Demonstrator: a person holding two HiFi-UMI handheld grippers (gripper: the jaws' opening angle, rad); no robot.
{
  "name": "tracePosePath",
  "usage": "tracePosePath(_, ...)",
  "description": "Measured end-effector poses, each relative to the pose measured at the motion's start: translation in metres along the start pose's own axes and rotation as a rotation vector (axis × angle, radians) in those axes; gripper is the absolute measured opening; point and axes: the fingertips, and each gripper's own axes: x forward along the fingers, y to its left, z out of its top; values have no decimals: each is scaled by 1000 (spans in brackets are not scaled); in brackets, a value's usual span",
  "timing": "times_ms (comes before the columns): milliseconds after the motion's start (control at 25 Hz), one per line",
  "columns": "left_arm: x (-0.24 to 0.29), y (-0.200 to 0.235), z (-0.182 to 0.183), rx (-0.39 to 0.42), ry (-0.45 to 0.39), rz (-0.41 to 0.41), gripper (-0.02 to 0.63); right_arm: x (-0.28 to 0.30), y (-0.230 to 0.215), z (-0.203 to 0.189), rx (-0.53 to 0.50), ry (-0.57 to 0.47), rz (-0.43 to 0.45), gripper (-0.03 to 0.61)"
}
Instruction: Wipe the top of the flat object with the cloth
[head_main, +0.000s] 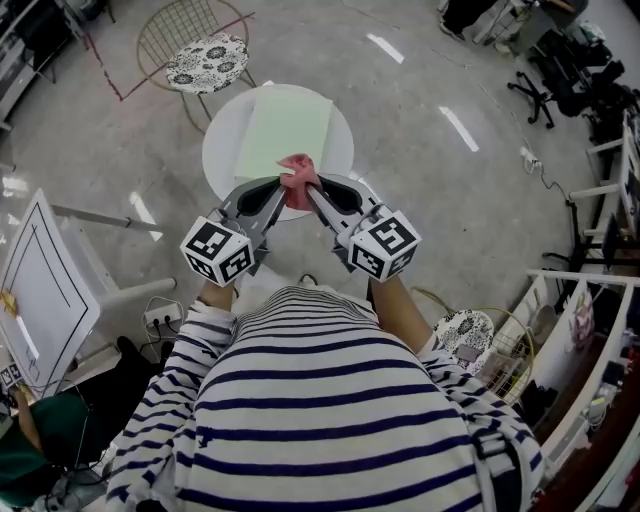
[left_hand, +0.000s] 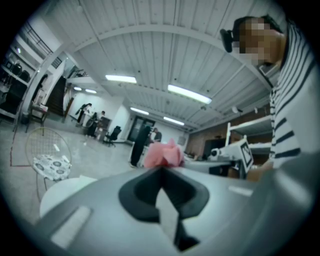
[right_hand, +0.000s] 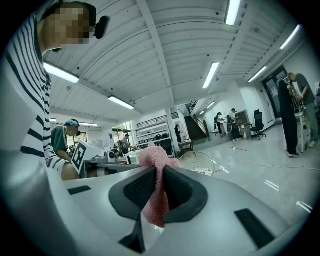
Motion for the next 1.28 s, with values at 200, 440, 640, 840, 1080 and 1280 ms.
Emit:
tracePosePath(200,4,29,1,-9,21,-11,8,27,-7,0,-5,43,11,41)
tracePosePath(440,17,71,14,-6,42,-45,8,65,-25,9,0,60,-2,41)
tracePosePath(640,25,112,27,4,56,-75,8,104,-41,17,3,70,-24,41)
tracePosePath(840,27,150,35,12,59,-107,8,138,-54,21,-2,76,-61,41)
tracePosePath(1080,22,185,39,14,56,-151,8,171,-65,23,-65,104,-110,41)
tracePosePath(1280,25,204,34,6,63,-139,9,186,-79,19,-130,165,-119,41)
